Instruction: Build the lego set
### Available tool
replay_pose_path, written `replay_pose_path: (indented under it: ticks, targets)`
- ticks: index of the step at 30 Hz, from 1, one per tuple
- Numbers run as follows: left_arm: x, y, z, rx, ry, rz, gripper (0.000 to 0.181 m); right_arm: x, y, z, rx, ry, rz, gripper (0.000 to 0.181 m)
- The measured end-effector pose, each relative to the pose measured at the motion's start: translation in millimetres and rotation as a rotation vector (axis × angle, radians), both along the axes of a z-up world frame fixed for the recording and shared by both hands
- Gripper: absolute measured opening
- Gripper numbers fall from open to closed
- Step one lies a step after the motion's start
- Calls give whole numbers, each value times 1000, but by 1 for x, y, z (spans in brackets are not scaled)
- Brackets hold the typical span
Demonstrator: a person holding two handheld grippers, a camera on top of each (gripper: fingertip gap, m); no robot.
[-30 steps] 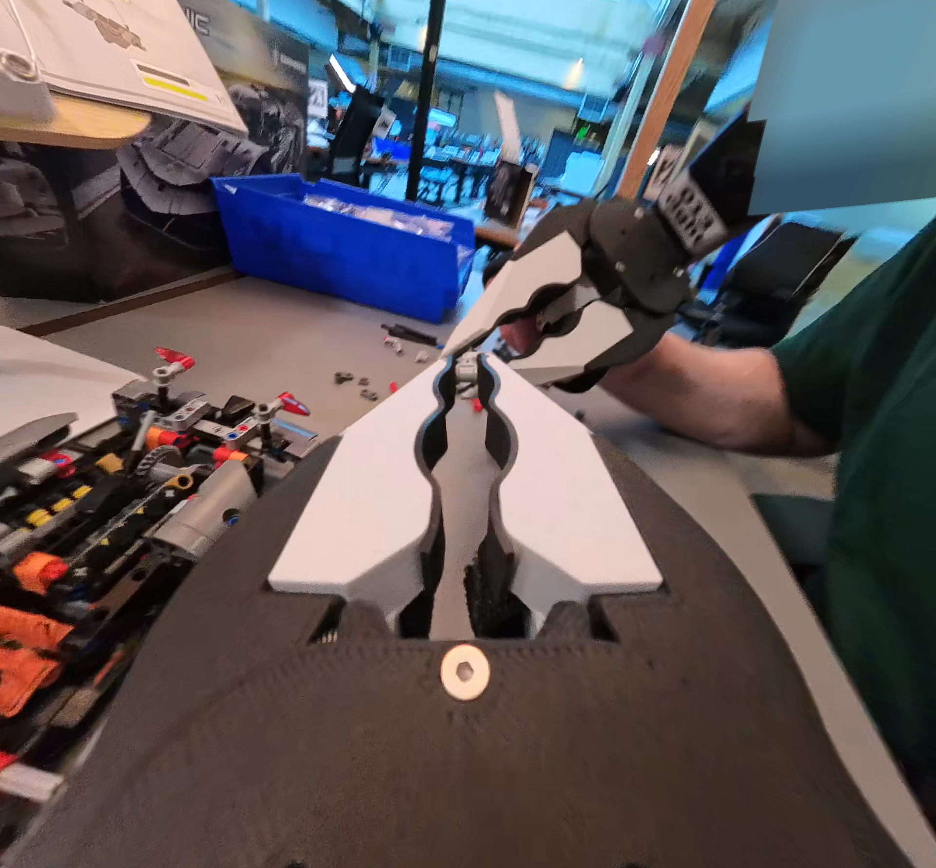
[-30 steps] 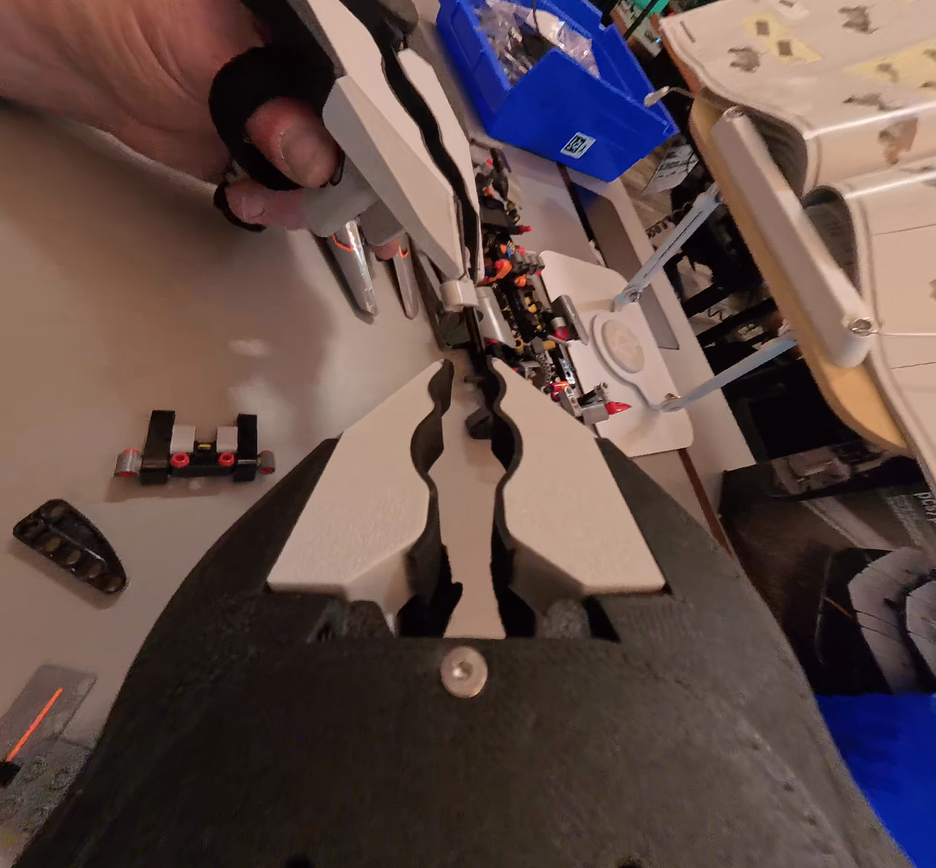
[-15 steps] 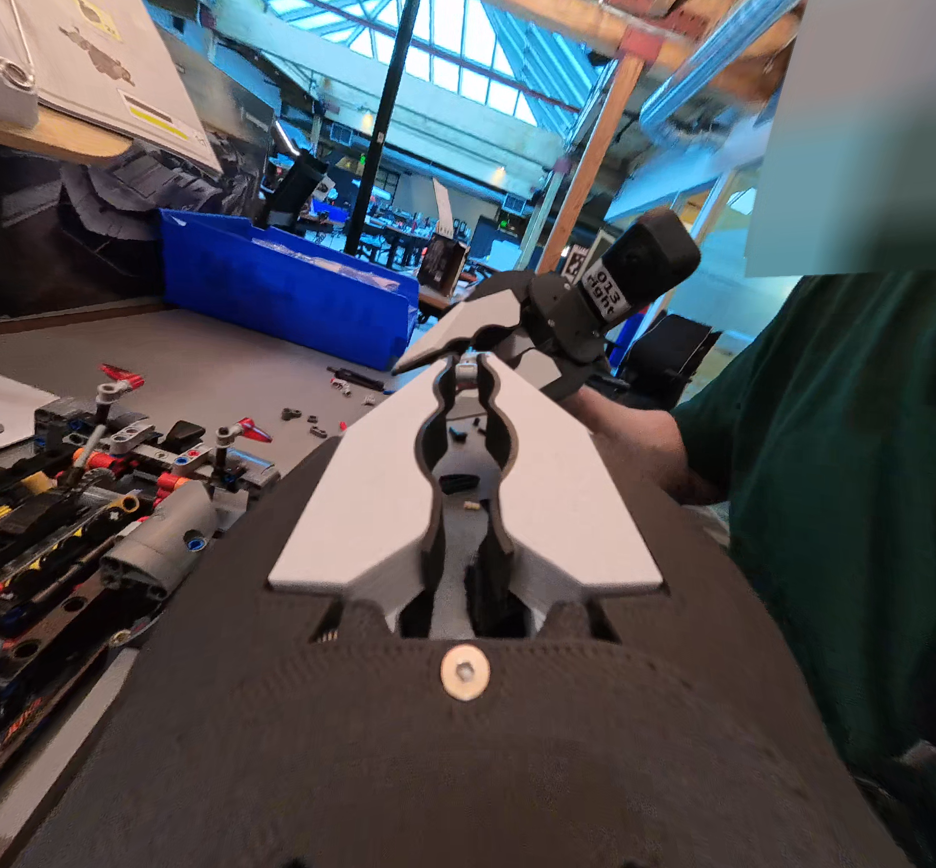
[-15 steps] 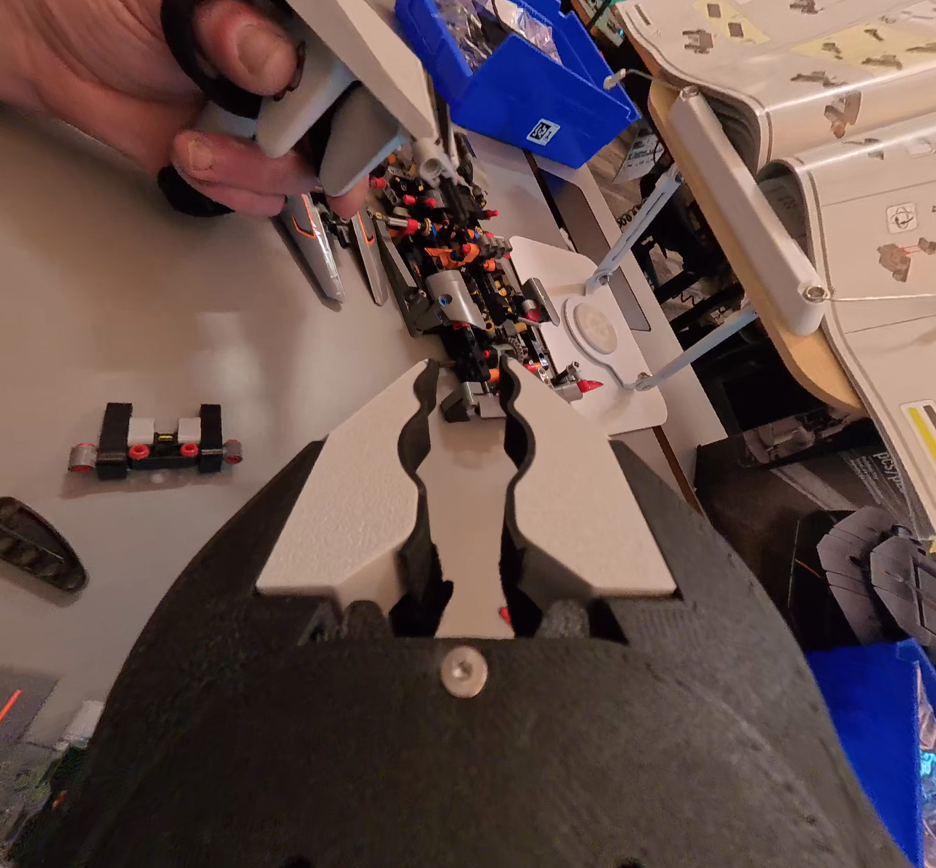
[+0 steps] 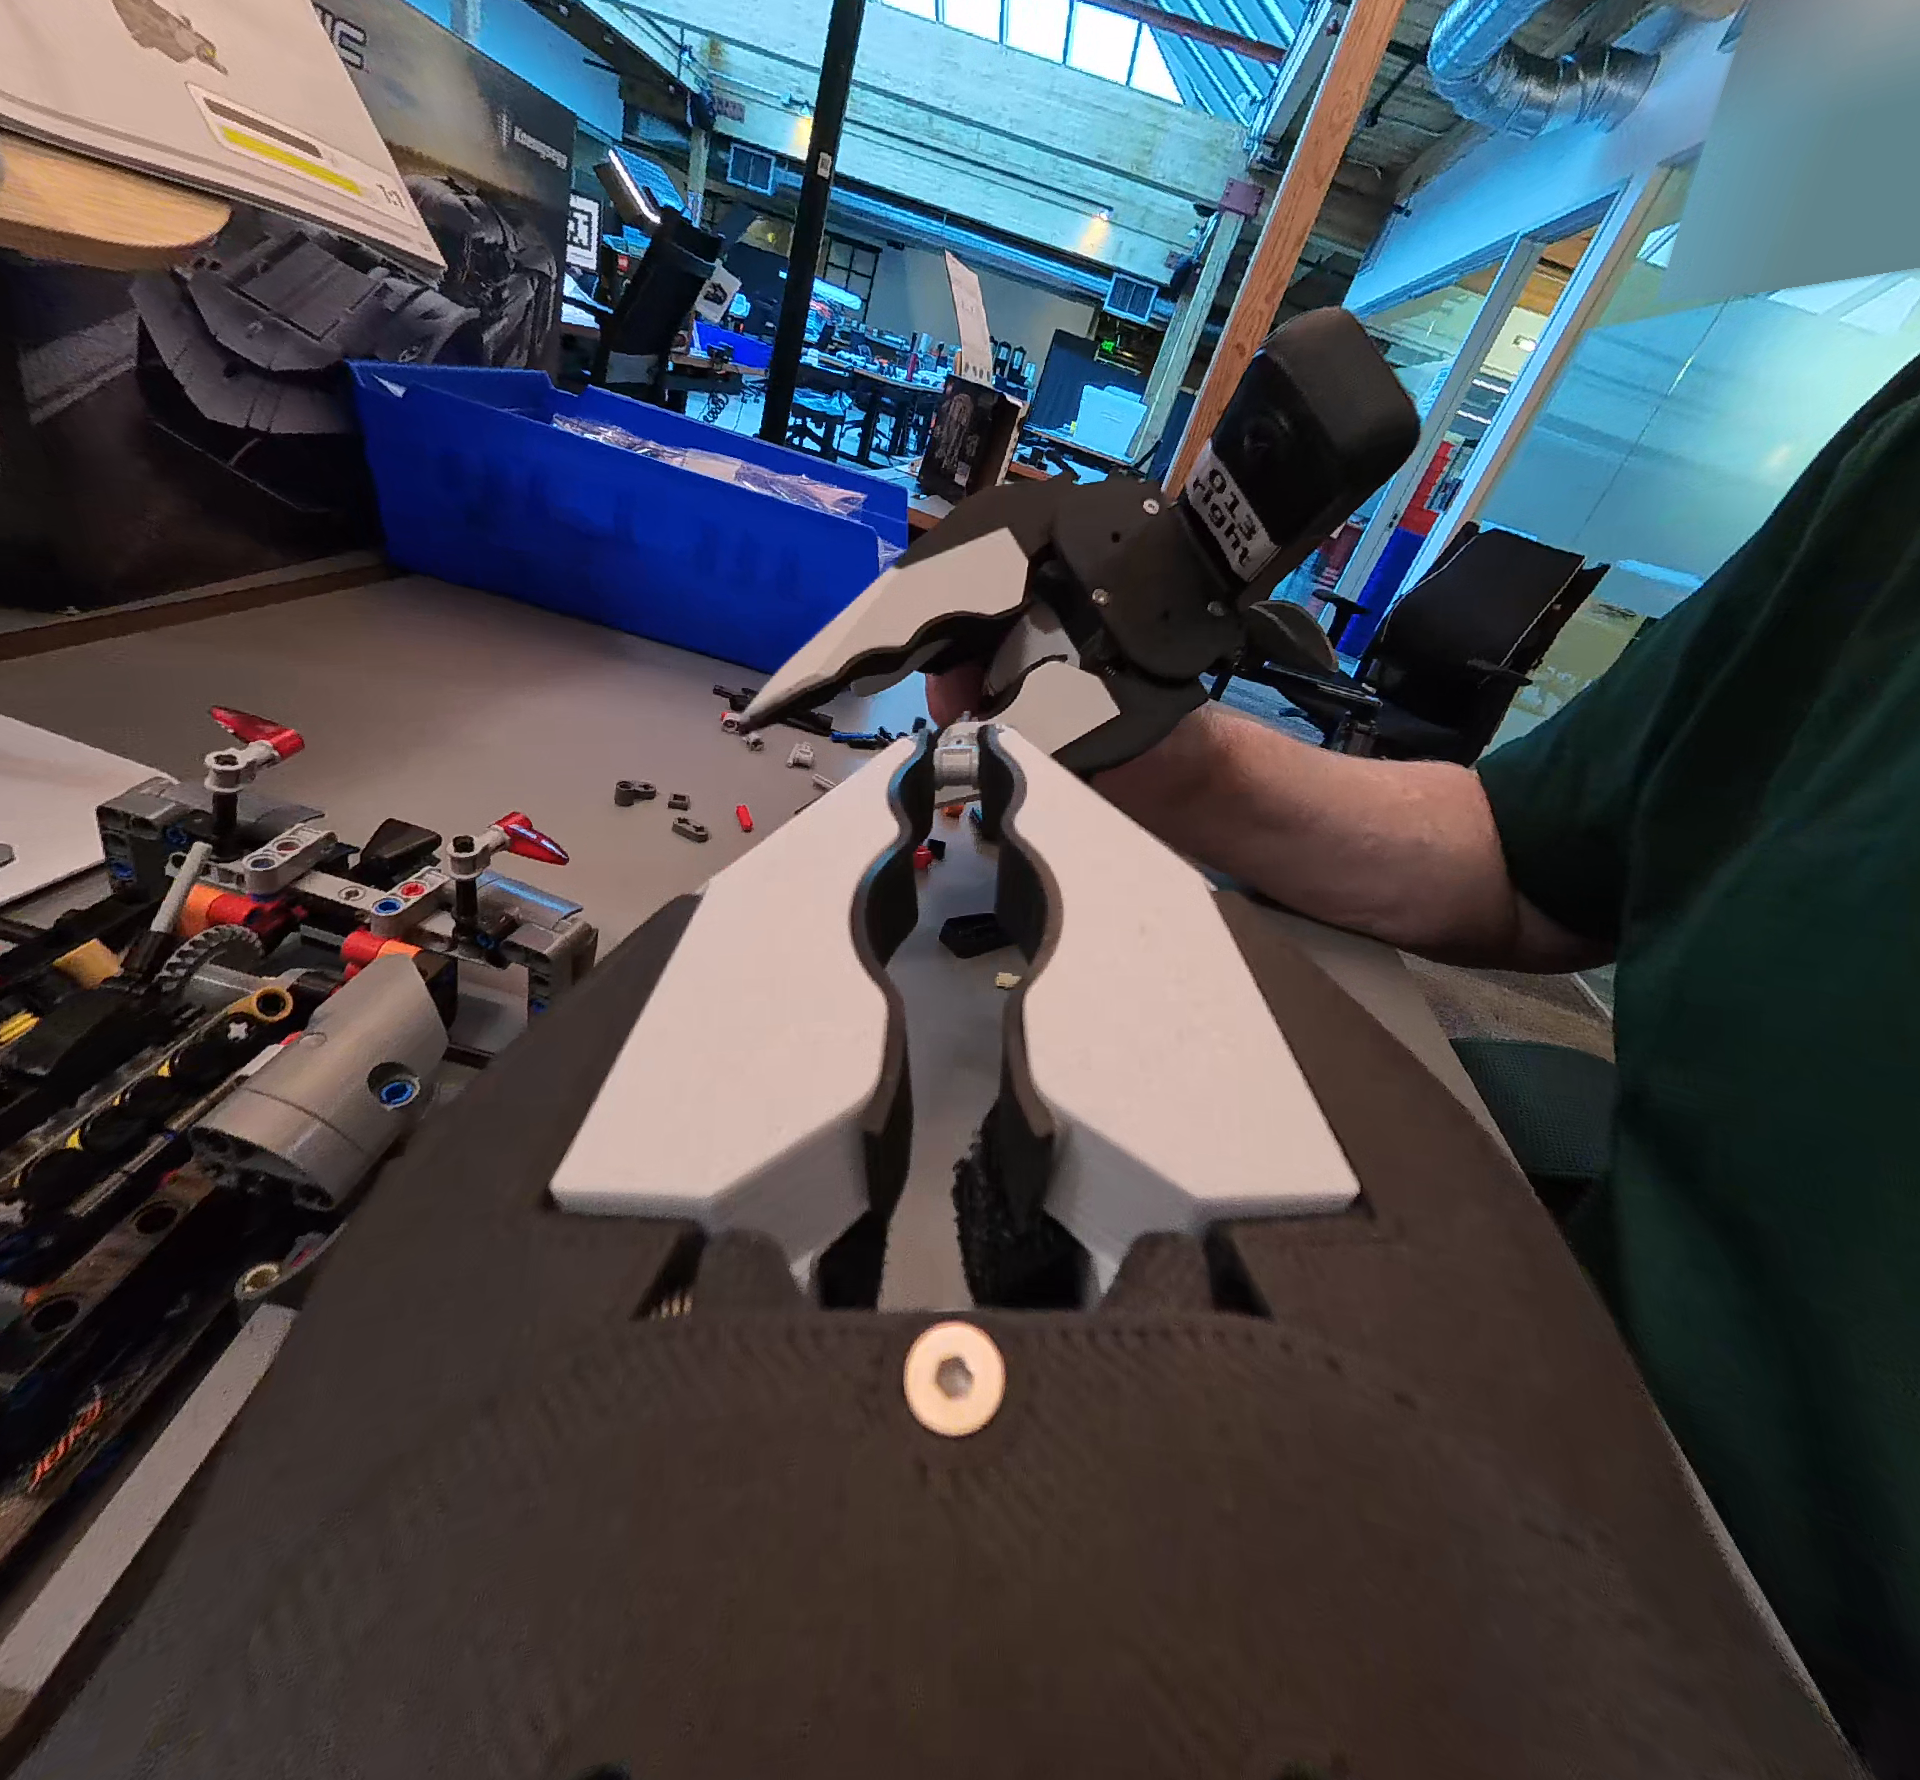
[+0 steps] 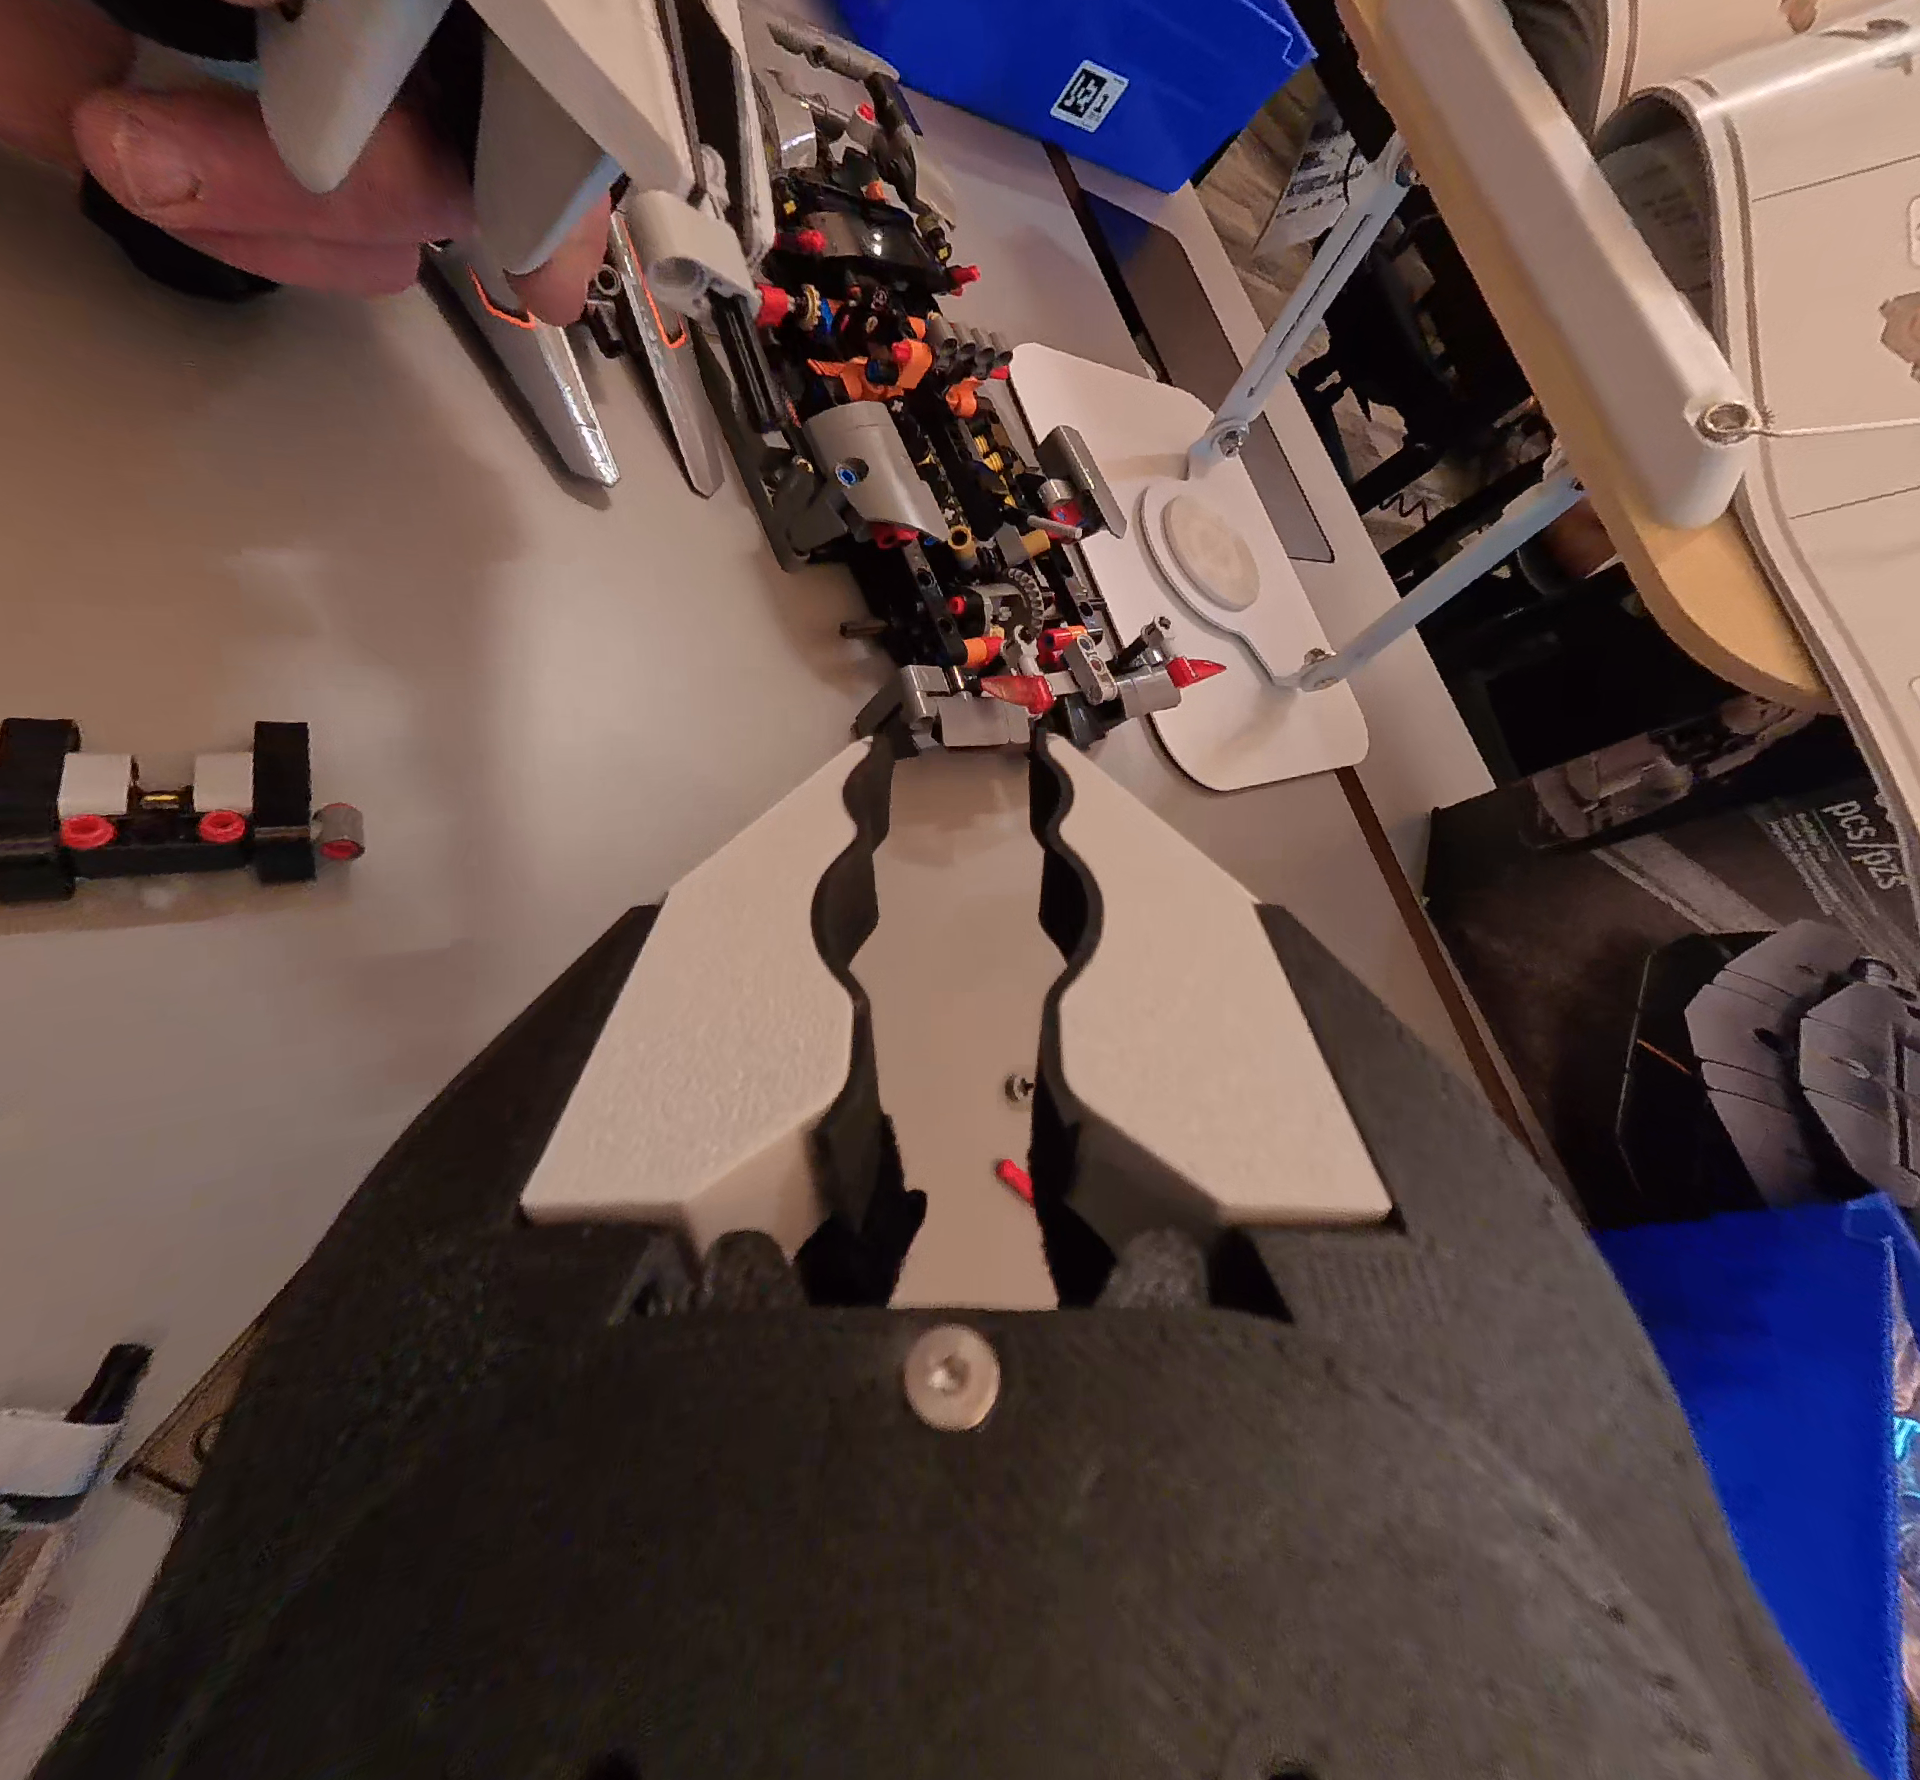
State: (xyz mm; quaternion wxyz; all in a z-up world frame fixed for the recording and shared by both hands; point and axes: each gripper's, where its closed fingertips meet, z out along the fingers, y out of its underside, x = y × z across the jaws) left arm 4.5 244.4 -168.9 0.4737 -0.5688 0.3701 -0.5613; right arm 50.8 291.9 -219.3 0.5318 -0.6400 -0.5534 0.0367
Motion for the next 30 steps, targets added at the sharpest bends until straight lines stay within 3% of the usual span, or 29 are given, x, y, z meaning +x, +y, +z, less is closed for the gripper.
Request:
replay_pose_path:
  ticks: [30]
  targets:
    - [-5, 5, -1, -46, -27, -5, 6, 2, 1, -16, -27, -60, 7, 20]
